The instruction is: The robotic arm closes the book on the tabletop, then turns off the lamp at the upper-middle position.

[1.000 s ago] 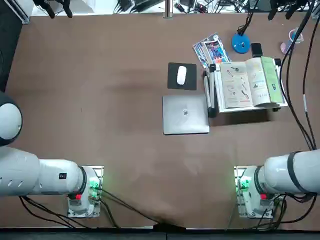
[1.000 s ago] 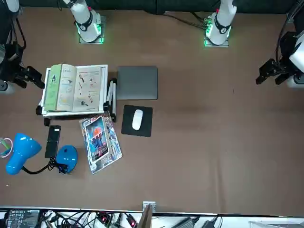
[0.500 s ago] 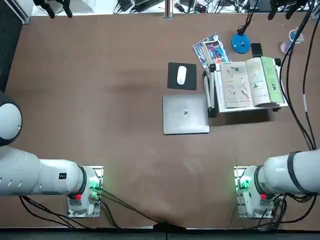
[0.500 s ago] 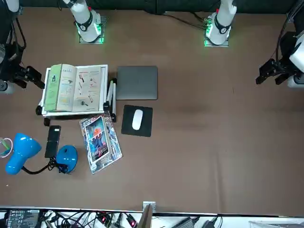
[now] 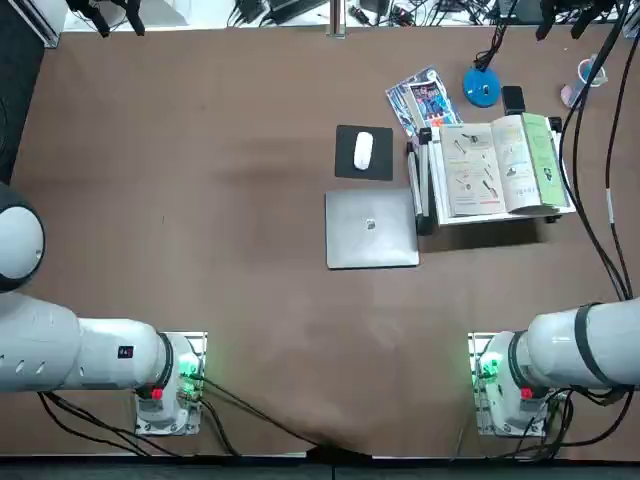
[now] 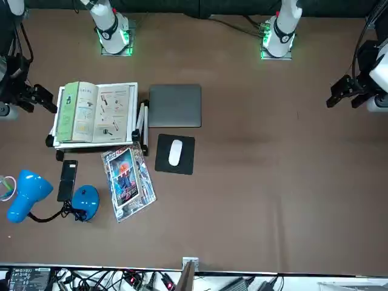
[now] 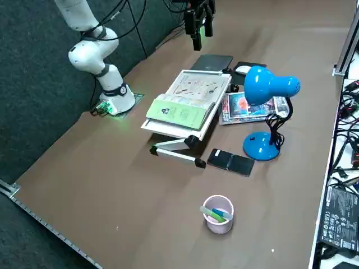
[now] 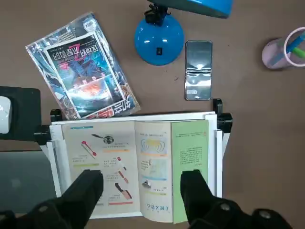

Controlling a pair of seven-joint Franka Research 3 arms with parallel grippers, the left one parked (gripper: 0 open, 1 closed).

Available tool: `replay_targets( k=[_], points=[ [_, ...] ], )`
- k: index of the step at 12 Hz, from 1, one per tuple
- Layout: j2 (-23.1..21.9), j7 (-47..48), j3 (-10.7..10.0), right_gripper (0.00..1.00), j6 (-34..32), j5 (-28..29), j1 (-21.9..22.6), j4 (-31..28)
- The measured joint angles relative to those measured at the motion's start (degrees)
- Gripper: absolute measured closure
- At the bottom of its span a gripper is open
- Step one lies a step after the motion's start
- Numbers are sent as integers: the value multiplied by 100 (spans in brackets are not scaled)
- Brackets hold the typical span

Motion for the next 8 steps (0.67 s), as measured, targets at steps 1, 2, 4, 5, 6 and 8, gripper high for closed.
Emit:
replay_targets(
  k=[1,2,4,5,6,8],
  points=[
    [0,0,0,0,0,0,-1,0],
    [1,0,0,0,-1,0,-2,0],
    [1,0,-1,0,-1,0,-6,0],
    [1,0,-1,0,-4,0,-8,0],
    [2,0,-1,0,-6,0,-9,0],
    [5,1,-2,0,-12,0,-10,0]
  ],
)
